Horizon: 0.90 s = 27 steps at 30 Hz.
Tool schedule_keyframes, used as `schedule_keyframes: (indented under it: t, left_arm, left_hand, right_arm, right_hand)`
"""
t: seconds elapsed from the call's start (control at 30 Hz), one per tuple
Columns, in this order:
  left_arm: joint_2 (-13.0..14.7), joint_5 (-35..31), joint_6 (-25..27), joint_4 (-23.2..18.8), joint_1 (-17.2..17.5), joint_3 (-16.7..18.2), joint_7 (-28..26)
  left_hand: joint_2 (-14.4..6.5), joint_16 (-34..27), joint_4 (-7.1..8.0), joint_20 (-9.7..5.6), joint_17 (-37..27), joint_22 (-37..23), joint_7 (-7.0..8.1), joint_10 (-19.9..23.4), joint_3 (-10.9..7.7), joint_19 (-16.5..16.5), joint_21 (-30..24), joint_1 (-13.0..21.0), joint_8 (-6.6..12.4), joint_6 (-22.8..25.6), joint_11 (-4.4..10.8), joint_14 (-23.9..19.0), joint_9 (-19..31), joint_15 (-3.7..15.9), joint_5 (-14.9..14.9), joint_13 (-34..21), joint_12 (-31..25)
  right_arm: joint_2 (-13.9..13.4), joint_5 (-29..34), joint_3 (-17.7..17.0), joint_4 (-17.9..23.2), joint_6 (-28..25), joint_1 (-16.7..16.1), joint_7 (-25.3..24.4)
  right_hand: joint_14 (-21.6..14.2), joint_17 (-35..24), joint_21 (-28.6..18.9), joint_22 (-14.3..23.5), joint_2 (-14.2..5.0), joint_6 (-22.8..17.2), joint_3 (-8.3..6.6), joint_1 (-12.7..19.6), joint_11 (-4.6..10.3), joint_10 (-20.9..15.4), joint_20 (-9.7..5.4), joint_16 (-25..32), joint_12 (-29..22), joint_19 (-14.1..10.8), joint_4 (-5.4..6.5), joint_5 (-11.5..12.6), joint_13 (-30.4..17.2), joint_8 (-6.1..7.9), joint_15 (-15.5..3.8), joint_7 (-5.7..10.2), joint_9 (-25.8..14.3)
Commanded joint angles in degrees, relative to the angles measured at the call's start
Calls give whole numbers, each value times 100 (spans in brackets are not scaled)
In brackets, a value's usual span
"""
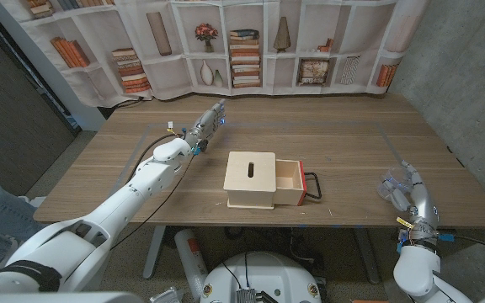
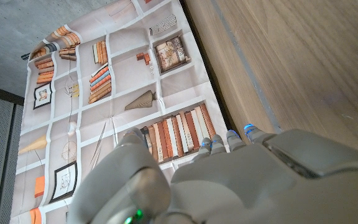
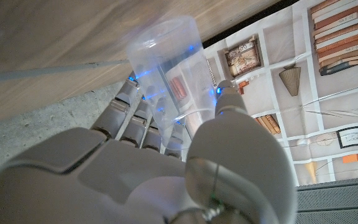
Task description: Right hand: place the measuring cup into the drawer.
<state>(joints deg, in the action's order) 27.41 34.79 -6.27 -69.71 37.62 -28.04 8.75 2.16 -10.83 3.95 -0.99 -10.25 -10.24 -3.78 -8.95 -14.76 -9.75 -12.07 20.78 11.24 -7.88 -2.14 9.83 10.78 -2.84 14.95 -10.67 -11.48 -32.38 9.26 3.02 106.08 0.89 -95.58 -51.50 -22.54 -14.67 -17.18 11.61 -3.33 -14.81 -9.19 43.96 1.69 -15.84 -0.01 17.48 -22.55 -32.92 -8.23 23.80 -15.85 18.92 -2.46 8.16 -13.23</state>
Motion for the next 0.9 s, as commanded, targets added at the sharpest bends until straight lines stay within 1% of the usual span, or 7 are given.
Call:
schedule_keyframes:
  t: [0.03, 0.13, 0.2, 0.33, 0.53, 0.67, 0.9]
  left_arm:
    - [33, -5, -17, -46, 2, 39, -14]
    - [55, 7, -12, -77, 31, 55, -27]
    - [59, 20, -18, -74, 45, 65, -22]
    - [80, 29, -21, -90, 68, 79, -27]
    - [144, 37, 21, -190, 101, 105, -53]
    - [187, 33, 33, -239, 98, 122, -58]
    - [204, 35, 19, -204, 62, 129, -11]
  left_hand:
    - [-47, 9, -5, 28, -29, -33, 5, -11, 15, -274, 2, 11, 25, -3, 17, 196, 17, -44, -19, -12, -20]
    - [-49, 9, -6, 28, -29, -33, 8, -13, 17, -274, 2, 14, 25, -1, 14, 194, 17, -42, -20, -13, -20]
    - [-51, 11, -7, 29, -29, -33, 6, -15, 18, -275, 3, 15, 25, 0, 14, 199, 18, -46, -21, -13, -19]
    - [-52, 11, -7, 27, -29, -33, 6, -13, 20, -275, 4, 17, 25, 1, 13, 199, 18, -46, -21, -13, -20]
    - [-54, 9, -8, 22, -29, -33, 1, -14, 23, -276, 5, 20, 26, 4, 6, 196, 18, -45, -22, -13, -20]
    - [-55, 10, -9, 17, -29, -33, 7, -14, 26, -275, 5, 21, 23, -2, 10, 199, 18, -46, -23, -13, -20]
    - [-58, 11, -10, 20, -29, -33, -1, -18, 30, -278, 8, 24, 25, 4, 6, 200, 18, -47, -25, -13, -19]
  right_arm:
    - [-72, -54, -115, 125, 131, -67, 143]
    - [-94, -51, -136, 156, 164, -62, 203]
    - [-116, -17, -146, 188, 146, -58, 234]
    - [-121, 4, -171, 227, 175, -46, 278]
    - [-109, 28, -225, 290, 213, -47, 330]
    - [-107, 55, -253, 302, 306, -62, 360]
    - [-49, 67, -282, 315, 423, -53, 408]
  right_hand:
    - [-80, -28, -38, 24, -31, -124, -64, 90, -3, -149, -16, 5, -87, -96, 1, -56, -39, 64, -393, -11, -28]
    - [-136, -39, -53, 24, -50, -217, -73, 104, 30, -172, -29, 19, -101, -135, 8, -96, -52, 101, -405, -82, -41]
    - [-153, -48, -64, 25, -71, -247, -82, 115, 38, -177, -114, 21, -106, -165, 15, -127, -60, 111, -424, -119, -48]
    - [-196, -59, -75, 26, -97, -318, -91, 125, 54, -222, -150, 31, -128, -191, 25, -170, -70, 136, -443, -193, -56]
    - [-292, -72, -91, 27, -121, -444, -104, 148, 136, -399, -184, 54, -204, -230, 29, -241, -88, 180, -462, -200, -71]
    - [-333, -79, -103, 28, -147, -493, -125, 184, 127, -481, -202, 60, -241, -258, 22, -284, -101, 197, -472, -185, -81]
    - [-389, -90, -120, 30, -181, -589, -145, 211, 170, -596, -247, 69, -291, -296, 26, -349, -121, 231, -483, -185, -96]
